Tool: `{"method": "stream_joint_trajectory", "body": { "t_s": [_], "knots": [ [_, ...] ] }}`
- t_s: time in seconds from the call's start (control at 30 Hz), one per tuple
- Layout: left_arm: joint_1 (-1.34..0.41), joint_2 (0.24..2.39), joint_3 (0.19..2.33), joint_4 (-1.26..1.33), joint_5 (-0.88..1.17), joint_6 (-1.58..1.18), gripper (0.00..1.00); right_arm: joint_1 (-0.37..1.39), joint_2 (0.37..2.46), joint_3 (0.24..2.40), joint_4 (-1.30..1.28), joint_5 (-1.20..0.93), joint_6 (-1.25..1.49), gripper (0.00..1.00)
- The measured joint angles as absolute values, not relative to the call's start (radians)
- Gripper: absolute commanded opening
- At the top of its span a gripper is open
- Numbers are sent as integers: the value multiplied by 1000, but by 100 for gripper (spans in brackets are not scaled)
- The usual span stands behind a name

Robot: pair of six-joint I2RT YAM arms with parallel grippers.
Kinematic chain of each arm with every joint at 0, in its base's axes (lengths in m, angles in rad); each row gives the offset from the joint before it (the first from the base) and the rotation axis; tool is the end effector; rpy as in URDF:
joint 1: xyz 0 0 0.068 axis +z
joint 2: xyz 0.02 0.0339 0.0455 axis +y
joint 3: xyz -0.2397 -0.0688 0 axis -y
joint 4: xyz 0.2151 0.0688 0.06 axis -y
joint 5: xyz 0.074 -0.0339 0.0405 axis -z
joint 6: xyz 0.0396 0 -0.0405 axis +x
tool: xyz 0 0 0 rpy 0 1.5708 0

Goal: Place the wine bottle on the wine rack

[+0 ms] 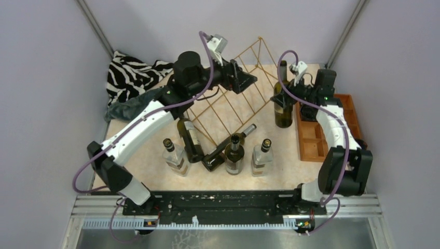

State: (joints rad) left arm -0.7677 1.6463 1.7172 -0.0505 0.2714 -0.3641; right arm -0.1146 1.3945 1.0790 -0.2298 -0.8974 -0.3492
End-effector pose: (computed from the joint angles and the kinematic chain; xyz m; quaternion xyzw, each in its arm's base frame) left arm 0.2520 -0.2580 0.4299 0.2337 0.6600 -0.4594 0.5466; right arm 0.2871 -0.0019 0.2886 -0.3032 0.7548 0.2663 0.5171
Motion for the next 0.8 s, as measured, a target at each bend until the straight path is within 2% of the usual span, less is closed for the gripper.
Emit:
{"method": "stream_joint_trajectory", "body": {
  "t_s": [0.43, 0.8],
  "knots": [
    [-768, 1261, 1373, -57, 181, -202, 94, -115, 1740, 1529, -258, -748, -366, 0],
    [-768, 1125, 1238, -60, 109, -188, 94, -107, 2049, 1843, -263, -678, -383, 0]
  ]
}}
